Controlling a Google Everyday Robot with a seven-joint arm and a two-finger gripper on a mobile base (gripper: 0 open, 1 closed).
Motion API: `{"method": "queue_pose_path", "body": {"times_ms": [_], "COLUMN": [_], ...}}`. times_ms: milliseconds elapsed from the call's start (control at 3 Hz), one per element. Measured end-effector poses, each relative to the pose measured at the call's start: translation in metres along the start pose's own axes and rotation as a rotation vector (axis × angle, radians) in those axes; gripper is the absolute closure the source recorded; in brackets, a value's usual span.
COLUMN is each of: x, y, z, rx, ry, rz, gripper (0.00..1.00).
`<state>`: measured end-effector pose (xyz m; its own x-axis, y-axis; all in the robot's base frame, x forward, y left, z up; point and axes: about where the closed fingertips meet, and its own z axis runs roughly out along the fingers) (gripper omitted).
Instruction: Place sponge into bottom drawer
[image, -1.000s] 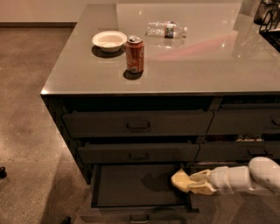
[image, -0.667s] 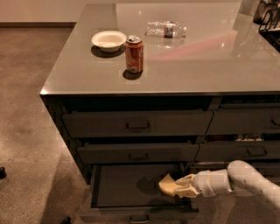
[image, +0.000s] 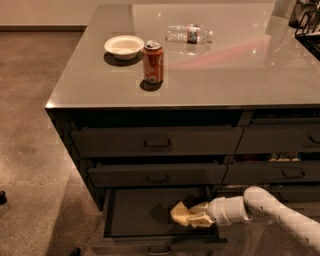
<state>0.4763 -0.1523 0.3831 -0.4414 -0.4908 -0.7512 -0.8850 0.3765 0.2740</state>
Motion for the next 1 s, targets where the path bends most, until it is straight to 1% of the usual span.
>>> {"method": "queue_pose_path", "body": {"times_ms": [333,667,1000], "x": [-0.014,-0.019,-0.013], "y": [-0.014,-0.026,-0.037], "z": [0.04,0.087,0.124], "rx": [-0.025,-0.024,-0.022], "ry": [-0.045,-0.086,-0.106], "rz": [-0.021,-0.022,-0.015], "gripper": [1.0,1.0,1.0]}}
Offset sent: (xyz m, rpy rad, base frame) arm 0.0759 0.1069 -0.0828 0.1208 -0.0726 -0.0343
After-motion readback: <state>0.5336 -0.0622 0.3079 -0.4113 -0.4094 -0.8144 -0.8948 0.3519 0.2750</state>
